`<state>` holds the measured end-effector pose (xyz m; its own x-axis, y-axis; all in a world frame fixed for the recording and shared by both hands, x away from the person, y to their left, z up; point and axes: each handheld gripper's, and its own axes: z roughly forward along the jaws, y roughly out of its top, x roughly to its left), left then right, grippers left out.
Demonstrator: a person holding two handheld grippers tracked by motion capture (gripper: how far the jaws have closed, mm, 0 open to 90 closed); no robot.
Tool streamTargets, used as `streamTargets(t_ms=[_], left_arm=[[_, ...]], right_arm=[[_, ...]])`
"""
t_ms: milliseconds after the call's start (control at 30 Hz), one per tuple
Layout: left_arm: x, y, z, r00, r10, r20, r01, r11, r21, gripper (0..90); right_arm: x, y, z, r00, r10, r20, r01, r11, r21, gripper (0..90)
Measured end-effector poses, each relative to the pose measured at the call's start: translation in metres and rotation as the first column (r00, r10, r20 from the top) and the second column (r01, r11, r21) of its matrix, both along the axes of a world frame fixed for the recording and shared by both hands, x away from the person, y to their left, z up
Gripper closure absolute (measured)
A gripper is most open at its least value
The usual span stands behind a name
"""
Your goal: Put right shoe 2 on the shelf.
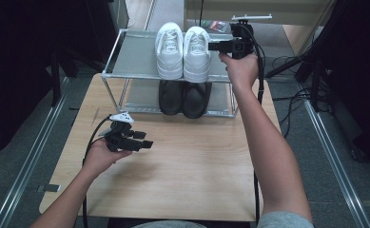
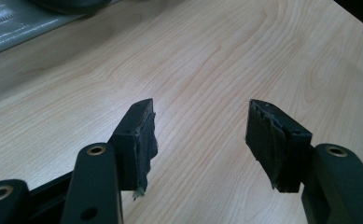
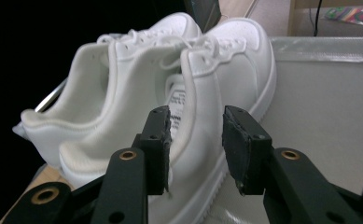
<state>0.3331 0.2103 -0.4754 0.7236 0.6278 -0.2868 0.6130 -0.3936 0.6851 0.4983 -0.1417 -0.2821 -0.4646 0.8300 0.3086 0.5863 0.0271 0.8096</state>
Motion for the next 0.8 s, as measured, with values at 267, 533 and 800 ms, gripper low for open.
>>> streamTargets(t_ms=[267, 533, 800], left_arm=[[0.004, -0.003, -0.001, 0.9999, -0.008, -0.01, 0.008, 1.0, 0.005, 41.2], [0.008, -0.003, -0.002, 0.9998, -0.006, -0.019, 0.006, 1.0, 0.005, 40.5], [0.011, -0.003, -0.003, 0.9998, -0.001, -0.022, 0.001, 1.0, 0.004, 39.9]], right_arm=[[-0.021, -0.01, -0.005, 0.9992, 0.034, 0.022, -0.034, 0.9994, 0.009, 62.9], [-0.046, -0.015, -0.022, 0.9931, 0.104, 0.055, -0.103, 0.9946, -0.009, 60.7], [-0.067, -0.02, -0.046, 0.986, 0.15, 0.073, -0.15, 0.9887, -0.009, 56.8]])
